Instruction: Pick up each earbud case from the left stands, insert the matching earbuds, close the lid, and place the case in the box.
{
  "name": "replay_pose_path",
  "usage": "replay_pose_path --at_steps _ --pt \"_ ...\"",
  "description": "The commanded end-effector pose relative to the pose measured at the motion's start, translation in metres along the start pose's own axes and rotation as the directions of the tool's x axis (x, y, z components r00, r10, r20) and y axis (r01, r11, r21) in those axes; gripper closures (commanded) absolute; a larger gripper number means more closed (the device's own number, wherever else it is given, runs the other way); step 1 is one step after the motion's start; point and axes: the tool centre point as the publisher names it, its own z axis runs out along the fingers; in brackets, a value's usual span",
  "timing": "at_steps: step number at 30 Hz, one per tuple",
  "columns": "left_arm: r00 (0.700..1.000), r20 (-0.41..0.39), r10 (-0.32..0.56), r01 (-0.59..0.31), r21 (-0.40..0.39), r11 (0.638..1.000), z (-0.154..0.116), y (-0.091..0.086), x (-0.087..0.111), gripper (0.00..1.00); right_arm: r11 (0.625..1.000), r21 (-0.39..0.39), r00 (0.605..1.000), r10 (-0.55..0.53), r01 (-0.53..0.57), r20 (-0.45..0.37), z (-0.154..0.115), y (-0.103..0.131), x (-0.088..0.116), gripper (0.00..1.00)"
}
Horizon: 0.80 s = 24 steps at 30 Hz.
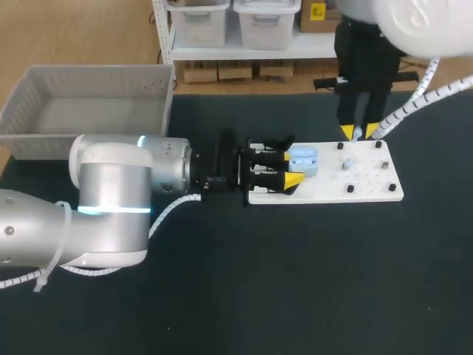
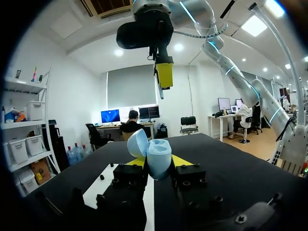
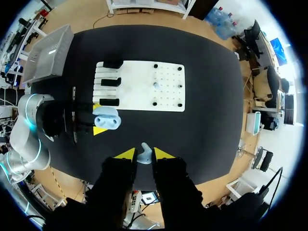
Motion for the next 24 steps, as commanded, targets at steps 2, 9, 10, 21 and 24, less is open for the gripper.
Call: replay_pose_path --at_steps 2,9,10,21,24 --pt "1.0 0.0 0.002 -0.002 -0.009 1.0 0.0 -0.002 0.0 1.0 1.0 -0.003 1.0 0.001 -0.001 0.009 0.001 -0.002 0.003 1.0" --pt "1.0 0.0 0.002 -0.002 -0.009 1.0 0.0 -0.002 0.0 1.0 1.0 -0.003 1.0 0.001 -0.001 0.009 0.001 -0.002 0.003 1.0" --pt "1.0 0.0 0.002 -0.002 -0.009 1.0 0.0 -0.002 0.0 1.0 1.0 -0.003 1.0 0.001 -0.001 0.009 0.001 -0.002 0.003 1.0" --pt "1.0 0.0 0.002 -0.002 -0.009 1.0 0.0 -0.002 0.0 1.0 0.986 -0.019 0.986 0.166 -0.166 -0.005 0.005 0.017 0.003 1.0" --pt "1.0 0.0 0.002 -0.002 -0.009 1.0 0.0 -0.002 0.0 1.0 0.968 -0.011 0.968 0.249 -0.249 0.0 0.008 0.022 0.003 1.0"
